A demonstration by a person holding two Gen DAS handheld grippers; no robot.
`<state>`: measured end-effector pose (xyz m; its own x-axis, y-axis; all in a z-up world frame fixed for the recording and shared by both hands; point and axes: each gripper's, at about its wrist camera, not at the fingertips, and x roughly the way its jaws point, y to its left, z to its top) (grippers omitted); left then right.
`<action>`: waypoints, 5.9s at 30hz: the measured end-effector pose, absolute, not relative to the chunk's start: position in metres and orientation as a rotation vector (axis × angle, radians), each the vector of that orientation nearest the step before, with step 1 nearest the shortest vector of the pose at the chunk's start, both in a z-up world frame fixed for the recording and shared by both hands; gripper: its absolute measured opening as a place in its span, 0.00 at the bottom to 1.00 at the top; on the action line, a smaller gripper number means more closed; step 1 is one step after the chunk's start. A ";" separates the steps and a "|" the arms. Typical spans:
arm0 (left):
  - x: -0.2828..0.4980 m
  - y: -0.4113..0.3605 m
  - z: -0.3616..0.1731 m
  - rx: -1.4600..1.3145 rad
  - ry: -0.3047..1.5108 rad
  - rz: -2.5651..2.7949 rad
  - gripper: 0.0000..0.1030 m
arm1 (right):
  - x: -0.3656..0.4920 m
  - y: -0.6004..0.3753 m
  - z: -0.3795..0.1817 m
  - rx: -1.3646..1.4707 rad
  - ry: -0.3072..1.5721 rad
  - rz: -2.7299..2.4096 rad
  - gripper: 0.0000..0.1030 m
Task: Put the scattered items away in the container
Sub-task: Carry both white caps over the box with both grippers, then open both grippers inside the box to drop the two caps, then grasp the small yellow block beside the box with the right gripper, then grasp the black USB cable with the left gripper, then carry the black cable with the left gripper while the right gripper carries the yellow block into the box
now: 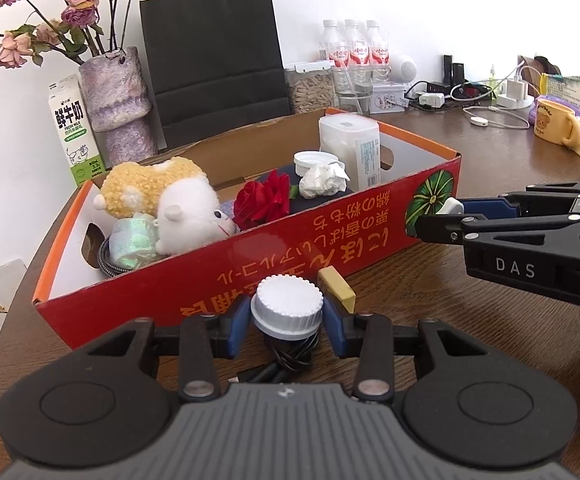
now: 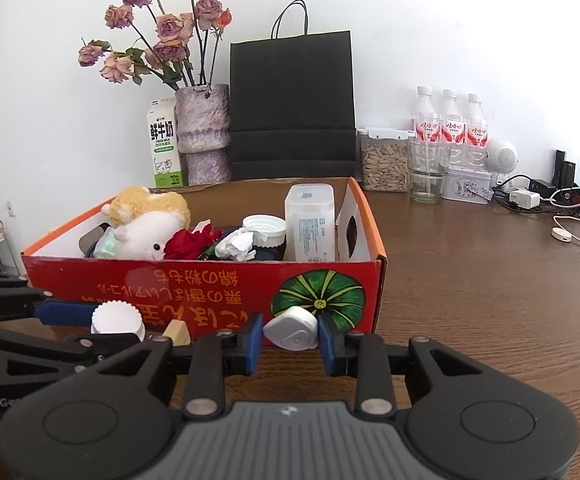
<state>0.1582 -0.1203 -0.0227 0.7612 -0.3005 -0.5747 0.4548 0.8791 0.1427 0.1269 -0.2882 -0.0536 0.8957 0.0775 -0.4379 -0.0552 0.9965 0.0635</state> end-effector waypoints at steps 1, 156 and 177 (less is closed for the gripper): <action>0.157 -0.119 -0.021 0.276 0.566 -0.413 0.39 | 0.126 -0.287 -0.052 0.044 0.447 0.075 0.27; 0.179 -0.072 0.046 -0.103 0.321 -0.255 0.33 | 0.162 -0.256 0.011 0.025 0.295 0.112 0.10; 0.231 -0.082 0.020 -0.046 0.321 -0.194 0.47 | 0.219 -0.242 -0.018 0.028 0.359 0.095 0.18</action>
